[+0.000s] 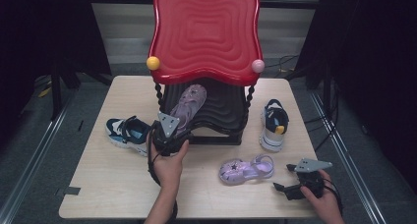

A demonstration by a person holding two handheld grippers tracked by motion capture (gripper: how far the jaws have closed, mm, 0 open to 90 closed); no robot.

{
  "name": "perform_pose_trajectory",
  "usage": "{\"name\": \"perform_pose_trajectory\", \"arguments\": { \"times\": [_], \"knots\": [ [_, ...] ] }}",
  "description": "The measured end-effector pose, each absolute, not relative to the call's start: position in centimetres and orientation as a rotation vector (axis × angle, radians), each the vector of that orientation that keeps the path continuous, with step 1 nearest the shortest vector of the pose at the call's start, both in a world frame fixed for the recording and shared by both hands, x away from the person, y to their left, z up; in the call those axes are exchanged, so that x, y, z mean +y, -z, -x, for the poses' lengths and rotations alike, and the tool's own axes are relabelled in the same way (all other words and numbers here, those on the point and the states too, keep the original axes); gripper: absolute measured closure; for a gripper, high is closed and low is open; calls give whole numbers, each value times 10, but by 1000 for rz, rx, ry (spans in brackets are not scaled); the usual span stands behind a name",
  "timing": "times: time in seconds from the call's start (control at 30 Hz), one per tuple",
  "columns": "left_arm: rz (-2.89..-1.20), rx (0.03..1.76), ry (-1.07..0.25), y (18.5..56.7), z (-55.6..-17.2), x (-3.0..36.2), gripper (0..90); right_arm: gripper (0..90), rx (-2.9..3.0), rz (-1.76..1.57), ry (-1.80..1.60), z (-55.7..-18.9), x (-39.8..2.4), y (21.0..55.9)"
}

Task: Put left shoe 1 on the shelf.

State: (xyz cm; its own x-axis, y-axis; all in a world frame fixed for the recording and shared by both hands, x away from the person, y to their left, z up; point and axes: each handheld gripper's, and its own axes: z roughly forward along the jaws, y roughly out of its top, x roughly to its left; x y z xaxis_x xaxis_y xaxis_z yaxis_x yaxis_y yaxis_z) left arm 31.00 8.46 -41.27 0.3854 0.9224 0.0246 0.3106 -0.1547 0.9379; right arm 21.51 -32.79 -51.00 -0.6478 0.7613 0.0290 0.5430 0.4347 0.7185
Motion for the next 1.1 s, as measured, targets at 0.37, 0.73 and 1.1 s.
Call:
{"name": "perform_pose_trajectory", "arguments": {
  "times": [0.37, 0.73, 1.1],
  "knots": [
    [-1609, 1144, -819, 418, -323, 75, 375, 112, 2394, -1122, -1035, -215, -328, 510],
    [-1567, 1173, -878, 419, -336, 60, 374, 112, 2395, -1122, -1035, -215, -328, 510],
    [-1539, 1198, -900, 420, -349, 49, 374, 112, 2398, -1110, -1036, -215, -328, 510]
  ]
}}
